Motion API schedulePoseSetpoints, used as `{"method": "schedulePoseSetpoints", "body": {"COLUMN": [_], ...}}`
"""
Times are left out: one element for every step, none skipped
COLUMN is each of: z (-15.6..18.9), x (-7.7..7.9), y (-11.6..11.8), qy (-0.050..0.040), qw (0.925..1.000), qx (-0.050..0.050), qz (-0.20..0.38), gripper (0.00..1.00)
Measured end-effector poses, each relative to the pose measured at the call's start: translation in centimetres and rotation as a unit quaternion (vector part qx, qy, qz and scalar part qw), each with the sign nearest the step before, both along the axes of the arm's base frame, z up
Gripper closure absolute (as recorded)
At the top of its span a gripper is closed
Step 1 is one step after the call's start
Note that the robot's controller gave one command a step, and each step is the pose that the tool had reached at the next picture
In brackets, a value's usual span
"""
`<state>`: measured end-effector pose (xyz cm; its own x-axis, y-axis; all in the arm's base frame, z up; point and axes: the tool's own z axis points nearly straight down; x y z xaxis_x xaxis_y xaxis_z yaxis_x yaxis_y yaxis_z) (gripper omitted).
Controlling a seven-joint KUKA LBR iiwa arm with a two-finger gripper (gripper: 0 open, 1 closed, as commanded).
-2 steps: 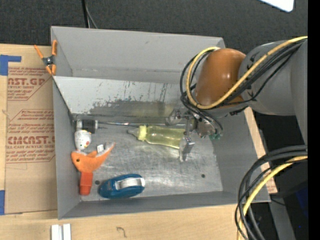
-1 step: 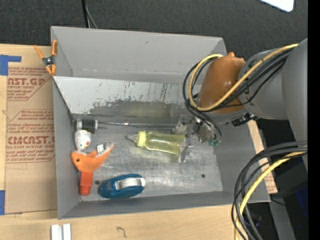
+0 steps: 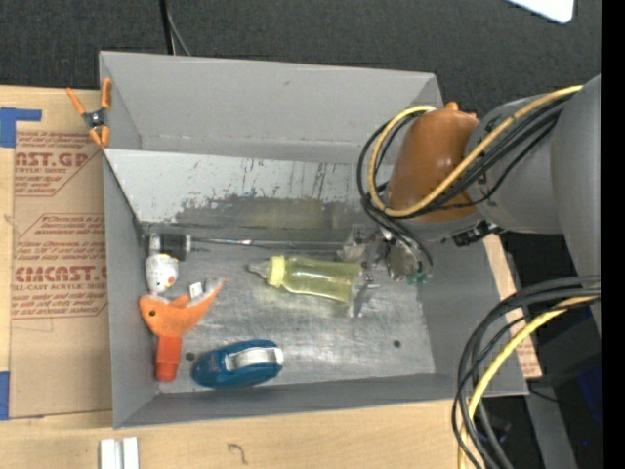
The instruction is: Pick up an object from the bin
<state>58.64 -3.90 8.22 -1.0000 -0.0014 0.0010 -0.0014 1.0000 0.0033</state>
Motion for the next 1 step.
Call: {"method": "schedulePoseSetpoints", "body": {"z": [17.72], "x": [-1.38], "y": [-0.4], "qy": [-0.0058], "qw": [1.0], "qx": [-0.002], "qz": [0.001], "gripper": [1.0]}}
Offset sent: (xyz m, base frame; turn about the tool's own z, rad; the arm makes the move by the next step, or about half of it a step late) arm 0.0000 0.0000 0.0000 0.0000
